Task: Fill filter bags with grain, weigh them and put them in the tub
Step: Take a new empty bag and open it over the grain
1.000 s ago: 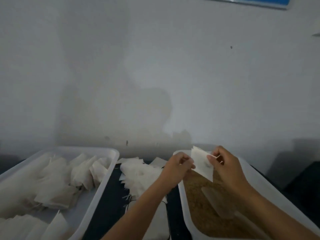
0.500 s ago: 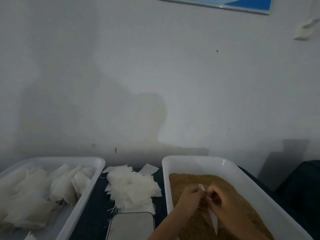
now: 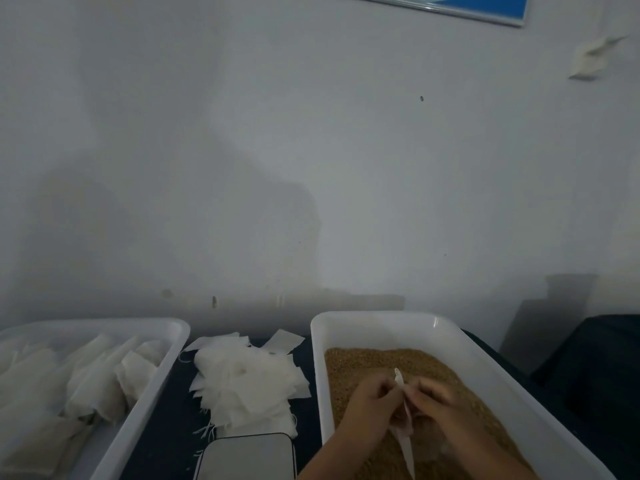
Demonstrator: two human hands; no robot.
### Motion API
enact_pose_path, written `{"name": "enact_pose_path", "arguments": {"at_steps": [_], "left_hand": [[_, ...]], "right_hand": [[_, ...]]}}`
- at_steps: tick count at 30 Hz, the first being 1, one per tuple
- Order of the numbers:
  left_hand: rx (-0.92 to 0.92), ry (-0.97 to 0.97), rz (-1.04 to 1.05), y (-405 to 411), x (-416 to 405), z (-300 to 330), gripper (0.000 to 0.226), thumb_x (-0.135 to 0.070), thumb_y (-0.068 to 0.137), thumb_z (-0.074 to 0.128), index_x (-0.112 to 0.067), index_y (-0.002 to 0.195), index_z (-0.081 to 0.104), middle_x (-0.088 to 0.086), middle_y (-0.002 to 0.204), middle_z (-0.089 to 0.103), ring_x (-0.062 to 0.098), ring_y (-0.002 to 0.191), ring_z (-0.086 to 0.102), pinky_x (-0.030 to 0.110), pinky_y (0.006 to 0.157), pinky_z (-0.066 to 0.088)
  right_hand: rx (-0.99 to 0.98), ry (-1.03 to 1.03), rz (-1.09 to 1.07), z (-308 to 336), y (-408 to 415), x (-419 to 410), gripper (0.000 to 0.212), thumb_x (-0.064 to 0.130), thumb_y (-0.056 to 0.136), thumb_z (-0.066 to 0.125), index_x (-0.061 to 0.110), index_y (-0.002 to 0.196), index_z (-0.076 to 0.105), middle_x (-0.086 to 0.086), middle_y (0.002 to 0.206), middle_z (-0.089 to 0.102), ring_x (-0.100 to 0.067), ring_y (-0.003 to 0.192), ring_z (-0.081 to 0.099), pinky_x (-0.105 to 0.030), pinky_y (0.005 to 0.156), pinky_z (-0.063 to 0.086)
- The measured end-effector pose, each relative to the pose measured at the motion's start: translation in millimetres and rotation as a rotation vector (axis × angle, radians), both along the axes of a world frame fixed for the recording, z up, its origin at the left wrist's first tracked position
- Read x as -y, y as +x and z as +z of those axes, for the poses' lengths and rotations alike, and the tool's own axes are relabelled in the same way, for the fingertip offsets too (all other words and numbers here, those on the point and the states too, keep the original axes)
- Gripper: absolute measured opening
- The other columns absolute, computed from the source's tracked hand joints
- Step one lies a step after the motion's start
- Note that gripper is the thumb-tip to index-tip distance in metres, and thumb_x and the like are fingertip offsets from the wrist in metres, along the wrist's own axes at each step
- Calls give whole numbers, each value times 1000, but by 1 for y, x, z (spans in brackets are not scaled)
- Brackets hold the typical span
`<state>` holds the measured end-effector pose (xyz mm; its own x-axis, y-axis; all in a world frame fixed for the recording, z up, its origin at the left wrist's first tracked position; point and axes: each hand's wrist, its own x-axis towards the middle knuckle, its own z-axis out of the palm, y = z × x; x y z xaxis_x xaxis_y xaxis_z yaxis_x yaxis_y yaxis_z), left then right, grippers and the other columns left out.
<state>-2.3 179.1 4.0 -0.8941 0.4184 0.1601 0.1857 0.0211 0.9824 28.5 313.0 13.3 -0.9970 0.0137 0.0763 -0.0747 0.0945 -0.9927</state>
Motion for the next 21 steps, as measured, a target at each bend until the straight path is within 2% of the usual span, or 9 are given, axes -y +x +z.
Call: {"name": "enact_pose_path", "arguments": {"at_steps": [2, 6, 9, 13, 18, 21], "left_hand": [[26, 55, 4, 0, 1, -1, 14, -8, 93, 54, -10, 81, 48, -2, 67, 59, 7, 56, 57, 21, 59, 48], [16, 74, -14, 0, 2, -2, 5, -13, 95, 53, -13, 93, 48, -3, 74, 62, 4, 60, 59, 19, 60, 47], [-11, 59, -25, 0, 3, -2, 3, -12, 97, 49, -13, 98, 47, 0, 78, 61, 2, 59, 58, 17, 58, 46], [-51, 64, -39, 1, 3, -3, 8, -7, 97, 47, -12, 102, 42, -1, 74, 61, 3, 59, 57, 19, 61, 47], [-67, 89, -46, 1, 3, -3, 19, -2, 95, 49, -13, 102, 36, -6, 55, 59, 3, 53, 55, 18, 57, 46], [-164, 4, 1, 3, 3, -5, 27, -7, 92, 55, -17, 107, 35, -3, 60, 53, 6, 55, 48, 17, 56, 41]], "right_hand": [[2, -63, -3, 0, 1, 0, 20, 22, 72, 63, 4, 63, 61, -12, 59, 59, -20, 54, 60, -24, 51, 50], [27, -120, -18, 0, 1, -1, 18, 24, 72, 64, 7, 67, 68, -17, 69, 63, -27, 64, 62, -38, 63, 55], [43, -145, -1, 1, 2, -1, 21, 25, 75, 63, 5, 72, 69, -18, 73, 64, -28, 66, 63, -35, 61, 55], [37, -147, -9, 1, 3, -1, 20, 22, 77, 62, 5, 71, 68, -18, 72, 65, -28, 65, 63, -35, 60, 54], [44, -96, -55, -3, -1, -4, 11, 2, 91, 52, -2, 81, 57, -14, 66, 64, -23, 57, 62, -29, 51, 51], [34, -17, -57, -5, -1, -4, 6, 11, 90, 56, 6, 88, 57, -9, 73, 69, -22, 62, 66, -30, 55, 51]]}}
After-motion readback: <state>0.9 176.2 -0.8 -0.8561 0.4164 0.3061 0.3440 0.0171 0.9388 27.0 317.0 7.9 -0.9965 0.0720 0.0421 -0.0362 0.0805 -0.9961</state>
